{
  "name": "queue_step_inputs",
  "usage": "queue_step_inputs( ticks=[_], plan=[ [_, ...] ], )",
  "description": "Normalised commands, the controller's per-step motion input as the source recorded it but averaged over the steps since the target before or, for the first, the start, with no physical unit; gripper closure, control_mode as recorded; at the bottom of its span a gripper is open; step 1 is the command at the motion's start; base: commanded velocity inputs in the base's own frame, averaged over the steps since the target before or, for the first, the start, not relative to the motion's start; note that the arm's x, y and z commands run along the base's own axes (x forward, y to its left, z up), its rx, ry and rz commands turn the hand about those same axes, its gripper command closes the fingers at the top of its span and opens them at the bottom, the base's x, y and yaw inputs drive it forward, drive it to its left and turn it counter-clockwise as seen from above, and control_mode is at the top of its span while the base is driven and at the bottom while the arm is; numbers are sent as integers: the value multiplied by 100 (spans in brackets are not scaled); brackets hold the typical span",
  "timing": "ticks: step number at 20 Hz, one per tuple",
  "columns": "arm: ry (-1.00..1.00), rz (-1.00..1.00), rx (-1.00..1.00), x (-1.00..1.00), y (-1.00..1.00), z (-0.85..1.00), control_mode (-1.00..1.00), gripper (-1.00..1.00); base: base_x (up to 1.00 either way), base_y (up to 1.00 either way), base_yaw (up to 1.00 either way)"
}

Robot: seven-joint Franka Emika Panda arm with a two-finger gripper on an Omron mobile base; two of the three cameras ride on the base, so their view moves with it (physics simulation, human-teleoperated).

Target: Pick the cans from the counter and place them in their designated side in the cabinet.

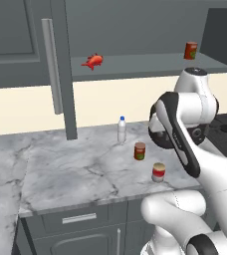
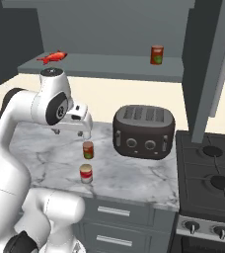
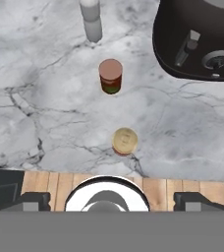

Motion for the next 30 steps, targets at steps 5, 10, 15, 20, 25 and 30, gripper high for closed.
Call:
queue_step_inputs(
  ticks=[5, 10, 15, 20, 25, 30],
  plan=[
    [4, 0, 0, 0, -6, -15, -100, -100, 0, 0, 0],
    [0, 0, 0, 0, -10, -15, -100, -100, 0, 0, 0],
    [0, 0, 0, 0, -4, -16, -100, -100, 0, 0, 0],
    [0, 0, 0, 5, 0, -13, -100, -100, 0, 0, 0],
    [0, 0, 0, 4, -3, -20, -100, -100, 0, 0, 0],
    [0, 0, 0, 3, -5, -25, -100, -100, 0, 0, 0]
  ],
)
